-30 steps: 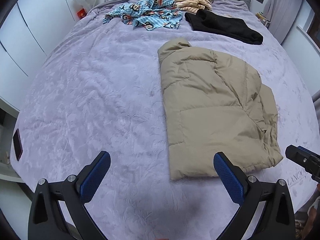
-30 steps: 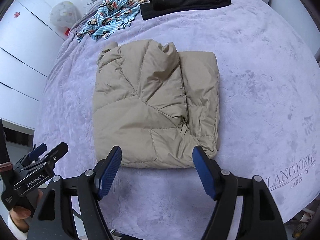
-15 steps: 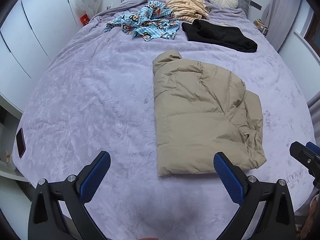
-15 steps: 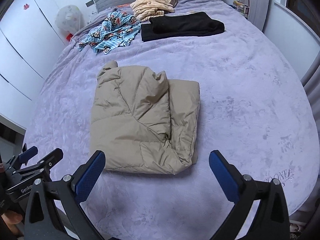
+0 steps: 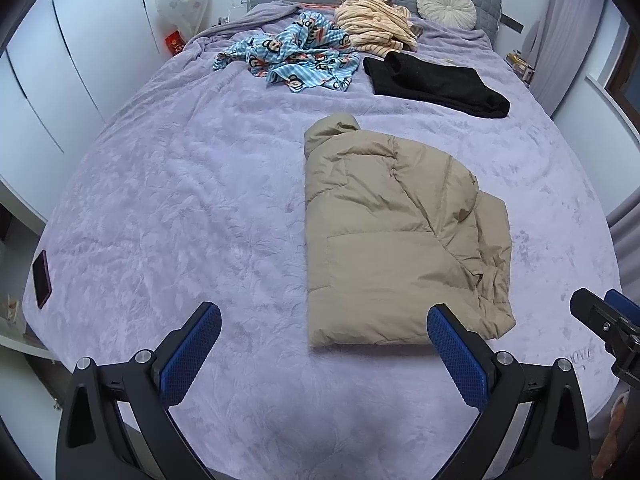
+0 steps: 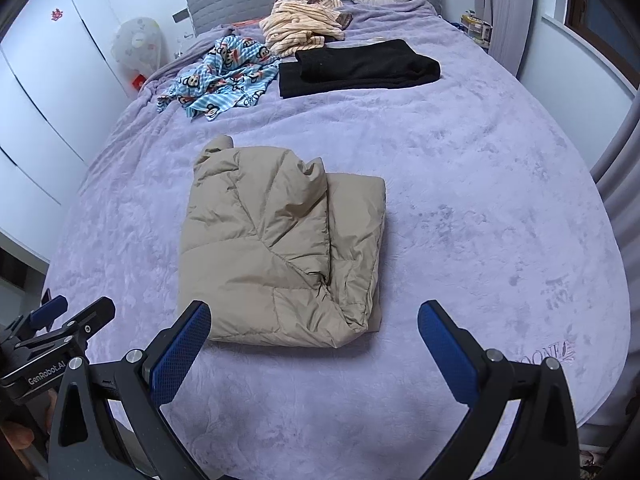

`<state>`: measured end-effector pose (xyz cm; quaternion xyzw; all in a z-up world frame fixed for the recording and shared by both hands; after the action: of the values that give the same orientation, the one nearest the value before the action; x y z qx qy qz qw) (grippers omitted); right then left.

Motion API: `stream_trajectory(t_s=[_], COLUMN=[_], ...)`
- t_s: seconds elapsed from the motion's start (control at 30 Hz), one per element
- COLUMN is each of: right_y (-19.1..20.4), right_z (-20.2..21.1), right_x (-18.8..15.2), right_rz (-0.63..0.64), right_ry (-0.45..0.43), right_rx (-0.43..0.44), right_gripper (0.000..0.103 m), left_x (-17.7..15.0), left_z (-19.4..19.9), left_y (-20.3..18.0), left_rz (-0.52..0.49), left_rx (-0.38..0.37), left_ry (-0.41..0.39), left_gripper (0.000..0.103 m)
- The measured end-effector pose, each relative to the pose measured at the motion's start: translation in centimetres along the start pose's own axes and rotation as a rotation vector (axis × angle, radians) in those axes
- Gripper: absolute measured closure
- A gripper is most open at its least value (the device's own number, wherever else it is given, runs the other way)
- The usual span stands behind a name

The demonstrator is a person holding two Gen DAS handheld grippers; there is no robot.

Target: Fold large clothes

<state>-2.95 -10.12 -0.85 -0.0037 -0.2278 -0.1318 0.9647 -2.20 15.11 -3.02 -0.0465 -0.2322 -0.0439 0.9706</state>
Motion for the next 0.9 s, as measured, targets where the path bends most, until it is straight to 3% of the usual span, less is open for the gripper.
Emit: stream_trajectory(t_s=[0.9], right_y=[0.42], right_z=[0.37], right_x=[-0.31], right_rz=[0.001], right_ry=[-0.006], right_rx=[-0.001], right_gripper=[0.0], left_x=[-0.25], left_z=[0.8], left_y=[0.62], left_rz=[0.005], left_rx=[0.021], left_ry=[-0.006], left_gripper=[0.0])
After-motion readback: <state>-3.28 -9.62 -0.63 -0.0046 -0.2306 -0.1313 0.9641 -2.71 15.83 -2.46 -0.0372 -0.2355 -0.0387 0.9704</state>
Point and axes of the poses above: each gripper's, at about its wrist camera, not at the fingertips, and z roughly against the way its jaws point, y to its left, x to its top, the point moved 7 cm from there along -z, roughly the way its jaws point, and after that the axes turned 2 degrees about -x, right-handed, at the moved point
